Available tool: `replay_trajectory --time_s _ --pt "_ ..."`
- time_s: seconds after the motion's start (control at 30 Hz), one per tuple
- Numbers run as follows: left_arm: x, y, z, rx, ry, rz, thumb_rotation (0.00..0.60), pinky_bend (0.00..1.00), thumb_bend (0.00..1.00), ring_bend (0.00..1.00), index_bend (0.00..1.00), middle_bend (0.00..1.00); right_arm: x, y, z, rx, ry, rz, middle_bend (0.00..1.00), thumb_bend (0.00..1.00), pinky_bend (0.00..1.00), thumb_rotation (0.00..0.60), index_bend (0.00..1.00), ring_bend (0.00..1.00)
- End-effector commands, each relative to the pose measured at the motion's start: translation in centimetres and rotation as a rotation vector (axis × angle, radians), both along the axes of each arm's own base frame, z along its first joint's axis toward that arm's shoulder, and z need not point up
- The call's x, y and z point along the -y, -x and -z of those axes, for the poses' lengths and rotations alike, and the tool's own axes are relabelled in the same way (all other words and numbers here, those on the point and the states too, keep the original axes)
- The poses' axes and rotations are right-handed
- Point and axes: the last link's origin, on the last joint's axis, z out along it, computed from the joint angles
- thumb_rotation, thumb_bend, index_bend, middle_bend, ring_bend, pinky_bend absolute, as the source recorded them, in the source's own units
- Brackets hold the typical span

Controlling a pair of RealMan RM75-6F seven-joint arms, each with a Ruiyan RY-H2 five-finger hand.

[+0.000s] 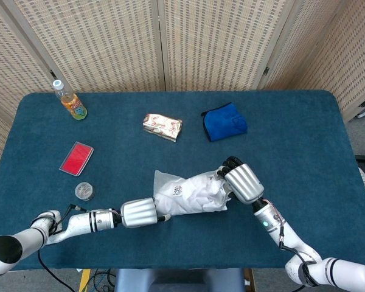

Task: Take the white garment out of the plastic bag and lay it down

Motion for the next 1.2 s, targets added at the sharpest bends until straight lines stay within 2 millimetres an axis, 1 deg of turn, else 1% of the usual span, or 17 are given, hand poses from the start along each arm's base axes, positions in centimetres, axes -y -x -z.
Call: replay_trajectory --time_s 0.03,0.27,0.63,0.8,0.9,1.2 --pt "0.0 0.0 0.2 0.001 -0.002 0.006 0.600 0.81 0.22 0.89 0.29 0.95 0.0 0.0 0.0 0.000 0.000 0.002 0.53 0.68 0.27 0.600 0.90 0.34" --pt "-0.4 0.4 0.2 -0.005 -0.021 0.016 0.600 0.81 0.22 0.89 0.29 0.95 0.0 0.1 0.0 0.003 -0.002 0.005 0.53 0.68 0.27 0.600 0.90 0.34" --pt "-0.4 0.3 1.0 0.006 0.006 0.002 0.600 0.81 0.22 0.89 0.41 0.96 0.1 0.2 -0.1 0.003 0.002 0.008 0.53 0.68 0.27 0.600 0.90 0.34" --pt "-0.4 0.5 1.3 0.005 0.016 -0.015 0.600 0.81 0.23 0.90 0.44 0.96 0.2 0.2 0.0 0.004 0.002 0.010 0.53 0.68 0.27 0.600 0.90 0.34" --pt "-0.4 0.5 1.4 0.008 0.022 -0.027 0.600 0.81 0.25 0.90 0.44 0.96 0.2 0.2 -0.1 0.006 0.004 0.009 0.53 0.68 0.27 0.600 0.90 0.35" --pt "-0.5 0.6 1.3 0.021 0.048 -0.067 0.600 0.81 0.37 0.91 0.47 0.97 0.4 0.2 -0.1 0.014 0.008 0.013 0.53 0.68 0.27 0.600 0.90 0.35"
